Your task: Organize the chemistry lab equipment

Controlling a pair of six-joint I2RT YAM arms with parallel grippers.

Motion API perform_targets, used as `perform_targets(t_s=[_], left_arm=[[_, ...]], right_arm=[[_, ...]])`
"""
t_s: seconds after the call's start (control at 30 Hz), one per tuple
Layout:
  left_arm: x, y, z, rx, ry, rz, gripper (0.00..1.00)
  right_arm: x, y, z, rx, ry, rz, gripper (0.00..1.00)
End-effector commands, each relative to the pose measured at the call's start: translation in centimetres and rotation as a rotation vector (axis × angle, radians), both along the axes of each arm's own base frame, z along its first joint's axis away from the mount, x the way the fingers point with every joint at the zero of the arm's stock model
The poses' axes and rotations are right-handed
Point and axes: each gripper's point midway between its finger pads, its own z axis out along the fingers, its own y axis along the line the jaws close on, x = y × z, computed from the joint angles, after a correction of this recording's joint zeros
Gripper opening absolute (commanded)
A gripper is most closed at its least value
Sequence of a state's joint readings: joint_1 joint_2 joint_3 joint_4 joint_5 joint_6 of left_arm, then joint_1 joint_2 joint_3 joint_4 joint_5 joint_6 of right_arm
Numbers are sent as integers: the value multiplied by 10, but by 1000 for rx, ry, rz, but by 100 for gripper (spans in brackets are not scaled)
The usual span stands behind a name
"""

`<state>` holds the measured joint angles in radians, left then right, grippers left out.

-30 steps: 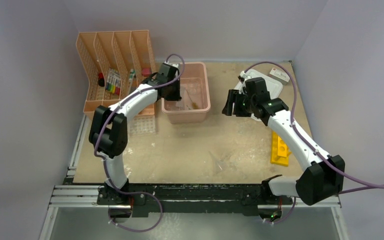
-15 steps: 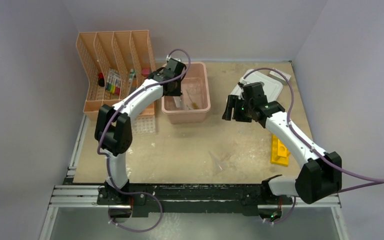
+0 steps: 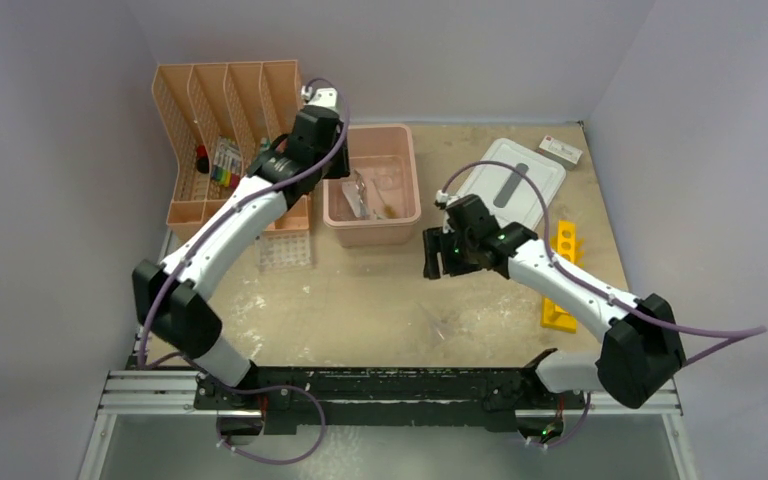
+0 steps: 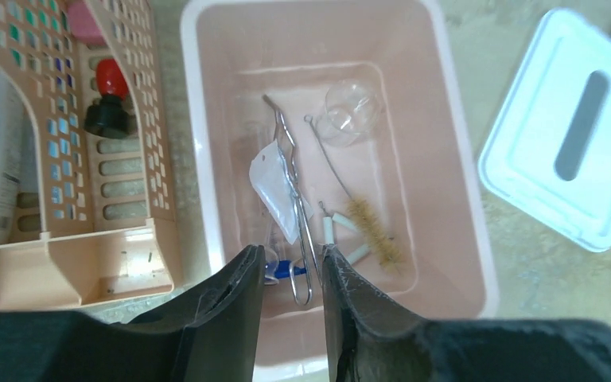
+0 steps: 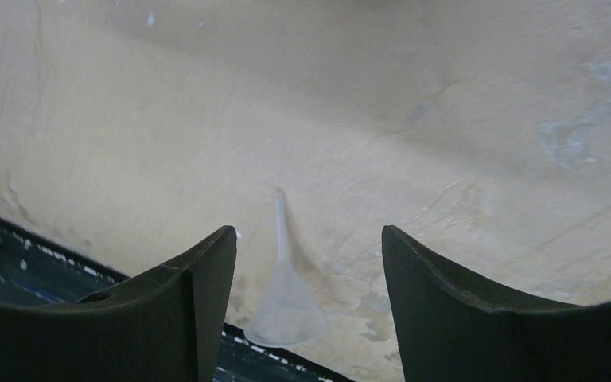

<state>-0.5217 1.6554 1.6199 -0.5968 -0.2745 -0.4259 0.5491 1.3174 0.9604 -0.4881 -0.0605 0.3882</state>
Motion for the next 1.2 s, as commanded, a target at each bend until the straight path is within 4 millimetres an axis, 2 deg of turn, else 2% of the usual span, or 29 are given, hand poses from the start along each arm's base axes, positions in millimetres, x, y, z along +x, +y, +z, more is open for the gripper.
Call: perform_targets(t_s=[0.0,0.17,0.3,0.6,0.73,0.87,1.07,1.1,1.17], left_arm=[[-10,9,44,-84,-159,27,33],[-19,20,47,-91,-177,57,36],[-24,18,46,-92,-170,29,39],[-24,14,48,-117,-179,17,42],[-26,15,46,-111,-172,17,42],[-27,17,43,-102,-166,18,42],[-29,20,44,-97,-174,26,46],[-29,21,45,-98,-177,28,48],[-30,20,46,-99,-185,23,51]], right_arm=[[-23,14,-13,-102,-1,98,69],[-46,30,-36,-244,34,180,65],[-59,37,-54,-302,85,218,55],[-56,42,-74,-363,106,213,43],[-54,44,-81,-384,123,199,34],[-55,45,-86,-387,136,198,28],[-57,47,-86,-362,125,212,4],[-57,47,-83,-356,119,210,0],[-57,54,-72,-313,109,224,0]])
